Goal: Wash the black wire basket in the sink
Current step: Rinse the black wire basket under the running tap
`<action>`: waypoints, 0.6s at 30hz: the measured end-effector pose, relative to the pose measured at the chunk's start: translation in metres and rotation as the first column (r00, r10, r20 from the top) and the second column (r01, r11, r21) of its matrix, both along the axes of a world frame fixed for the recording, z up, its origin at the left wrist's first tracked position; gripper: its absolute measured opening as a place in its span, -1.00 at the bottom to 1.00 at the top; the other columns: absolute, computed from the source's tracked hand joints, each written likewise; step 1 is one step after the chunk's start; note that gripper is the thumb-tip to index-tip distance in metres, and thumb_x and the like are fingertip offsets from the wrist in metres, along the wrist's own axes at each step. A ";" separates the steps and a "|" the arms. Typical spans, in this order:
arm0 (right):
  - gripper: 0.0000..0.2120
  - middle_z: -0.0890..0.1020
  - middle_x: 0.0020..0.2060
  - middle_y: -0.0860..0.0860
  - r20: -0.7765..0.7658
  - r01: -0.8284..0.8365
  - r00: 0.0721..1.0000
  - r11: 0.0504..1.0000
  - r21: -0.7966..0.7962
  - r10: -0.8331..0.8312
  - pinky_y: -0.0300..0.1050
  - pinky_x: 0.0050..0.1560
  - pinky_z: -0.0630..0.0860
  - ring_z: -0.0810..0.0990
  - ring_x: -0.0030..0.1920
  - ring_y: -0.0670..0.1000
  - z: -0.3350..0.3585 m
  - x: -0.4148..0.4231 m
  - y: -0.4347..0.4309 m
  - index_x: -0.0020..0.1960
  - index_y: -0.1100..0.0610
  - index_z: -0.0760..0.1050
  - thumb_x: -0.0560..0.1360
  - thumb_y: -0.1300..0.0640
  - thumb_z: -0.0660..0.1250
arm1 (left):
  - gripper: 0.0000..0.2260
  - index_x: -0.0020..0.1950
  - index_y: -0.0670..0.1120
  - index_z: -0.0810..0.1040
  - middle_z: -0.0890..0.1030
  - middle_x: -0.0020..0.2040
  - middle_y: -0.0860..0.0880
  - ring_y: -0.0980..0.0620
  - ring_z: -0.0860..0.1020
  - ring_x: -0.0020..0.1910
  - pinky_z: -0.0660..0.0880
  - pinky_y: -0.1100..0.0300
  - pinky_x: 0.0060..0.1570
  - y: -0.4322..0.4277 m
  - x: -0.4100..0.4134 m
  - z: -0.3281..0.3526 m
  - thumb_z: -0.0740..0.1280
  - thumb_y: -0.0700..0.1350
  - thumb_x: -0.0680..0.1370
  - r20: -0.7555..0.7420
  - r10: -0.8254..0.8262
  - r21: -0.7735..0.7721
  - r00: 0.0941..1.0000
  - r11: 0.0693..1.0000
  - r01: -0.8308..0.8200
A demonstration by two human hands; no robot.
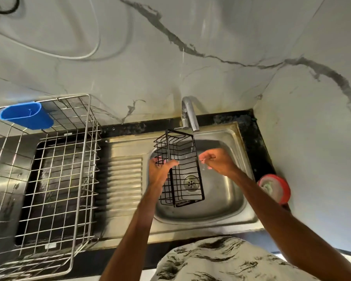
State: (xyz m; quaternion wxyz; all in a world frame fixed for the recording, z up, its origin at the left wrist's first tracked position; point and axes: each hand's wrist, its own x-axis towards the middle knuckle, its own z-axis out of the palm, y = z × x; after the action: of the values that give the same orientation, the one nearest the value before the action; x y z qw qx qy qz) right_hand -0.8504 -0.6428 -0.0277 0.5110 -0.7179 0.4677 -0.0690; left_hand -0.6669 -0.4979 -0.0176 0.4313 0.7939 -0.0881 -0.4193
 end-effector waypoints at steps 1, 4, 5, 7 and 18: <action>-0.83 0.72 -0.09 0.01 0.008 0.022 1.000 1.000 0.013 -0.022 -0.10 -0.09 0.68 0.71 -0.07 0.02 0.002 0.001 0.001 0.05 0.09 0.67 0.54 0.31 0.39 | -0.17 0.38 -0.10 0.37 0.55 0.25 -0.05 -0.05 0.54 0.19 0.53 -0.09 0.26 0.002 -0.001 0.003 0.67 0.17 0.27 0.053 -0.031 0.000 0.998 1.000 0.031; -0.83 0.72 -0.10 0.02 0.039 0.152 0.987 0.987 0.054 -0.154 -0.07 -0.05 0.68 0.71 -0.06 0.00 0.008 0.009 -0.005 0.04 0.11 0.68 0.56 0.29 0.35 | -0.10 0.43 -0.04 0.33 0.53 0.26 -0.02 -0.08 0.52 0.24 0.48 -0.10 0.32 0.010 -0.010 0.012 0.67 0.13 0.20 0.372 -0.148 0.077 0.916 0.989 0.129; -0.83 0.73 -0.08 0.04 0.053 0.201 0.977 0.976 0.080 -0.206 -0.08 -0.05 0.68 0.71 -0.06 -0.01 0.010 0.012 -0.010 0.05 0.14 0.68 0.56 0.29 0.34 | -0.07 0.45 -0.04 0.32 0.51 0.28 -0.04 -0.10 0.48 0.28 0.45 -0.10 0.35 0.011 -0.015 0.016 0.66 0.13 0.19 0.475 -0.207 0.135 0.855 0.978 0.161; -0.82 0.73 -0.06 0.07 0.079 0.278 0.953 0.947 0.159 -0.293 -0.09 -0.04 0.67 0.71 -0.04 0.01 0.011 0.019 -0.021 0.06 0.18 0.68 0.56 0.31 0.33 | -0.03 0.48 -0.03 0.27 0.48 0.32 -0.10 -0.16 0.42 0.33 0.44 -0.08 0.29 0.013 -0.026 0.022 0.63 0.13 0.18 0.581 -0.273 0.244 0.767 0.957 0.155; -0.77 0.65 0.17 0.27 0.085 0.307 0.915 0.818 0.486 -0.394 0.07 0.16 0.61 0.68 0.08 0.15 -0.037 0.054 -0.069 0.21 0.30 0.55 0.61 0.20 0.33 | -0.04 0.43 -0.06 0.24 0.44 0.32 -0.19 -0.23 0.39 0.31 0.45 -0.12 0.25 -0.008 -0.019 0.013 0.67 0.14 0.20 0.554 -0.174 0.292 0.814 0.956 0.005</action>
State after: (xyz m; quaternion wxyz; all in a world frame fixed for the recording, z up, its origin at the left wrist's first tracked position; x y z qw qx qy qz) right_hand -0.7965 -0.7121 -0.0647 0.6860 -0.4669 0.5463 -0.1140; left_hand -0.6862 -0.5059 -0.0043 0.2488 0.9304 -0.1919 -0.1888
